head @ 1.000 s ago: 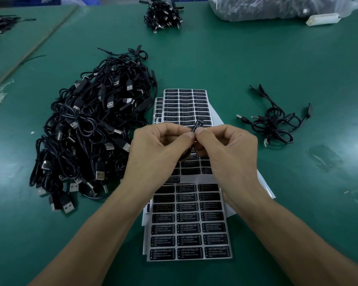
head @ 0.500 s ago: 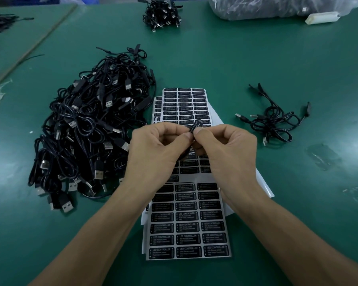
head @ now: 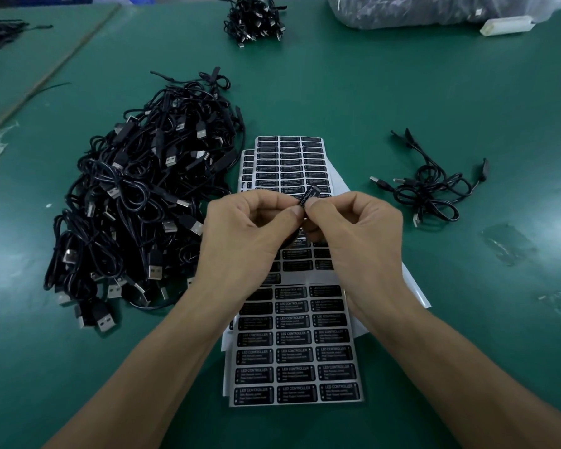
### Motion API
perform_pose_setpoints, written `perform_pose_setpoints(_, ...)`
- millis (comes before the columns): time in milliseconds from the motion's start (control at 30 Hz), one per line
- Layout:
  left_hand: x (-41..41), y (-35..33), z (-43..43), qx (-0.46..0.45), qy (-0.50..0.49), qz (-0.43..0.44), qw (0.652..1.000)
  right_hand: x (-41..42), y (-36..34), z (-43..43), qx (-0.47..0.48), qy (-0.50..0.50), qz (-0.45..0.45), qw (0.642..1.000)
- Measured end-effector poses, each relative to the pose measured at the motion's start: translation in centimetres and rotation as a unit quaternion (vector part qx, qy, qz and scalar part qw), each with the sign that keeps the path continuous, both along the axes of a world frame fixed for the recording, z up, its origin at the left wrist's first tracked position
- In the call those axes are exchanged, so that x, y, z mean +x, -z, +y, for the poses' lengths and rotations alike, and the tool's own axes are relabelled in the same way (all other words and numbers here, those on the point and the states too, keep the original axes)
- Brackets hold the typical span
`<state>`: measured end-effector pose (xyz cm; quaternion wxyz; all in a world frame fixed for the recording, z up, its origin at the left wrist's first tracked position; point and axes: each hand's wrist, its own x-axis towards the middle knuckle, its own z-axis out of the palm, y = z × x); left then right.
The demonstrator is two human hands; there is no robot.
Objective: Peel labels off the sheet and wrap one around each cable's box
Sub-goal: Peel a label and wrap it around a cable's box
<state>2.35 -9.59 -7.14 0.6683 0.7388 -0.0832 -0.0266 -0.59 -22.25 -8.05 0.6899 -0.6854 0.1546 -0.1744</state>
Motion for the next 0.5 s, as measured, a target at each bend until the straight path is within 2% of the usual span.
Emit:
perform_pose_setpoints(333,-0.04,-0.16,-0.04,-0.013,0.003,-0.006,1.0,0.05,0.13,-0.14,0.009,0.006,-0.003,1.0)
perform_pose_setpoints(500,-0.12,-0.2,0.02,-0.016,0.017,-0.017,1.0,0.23,0.04,-0.2,0.063,-0.036,-0.024,0.997)
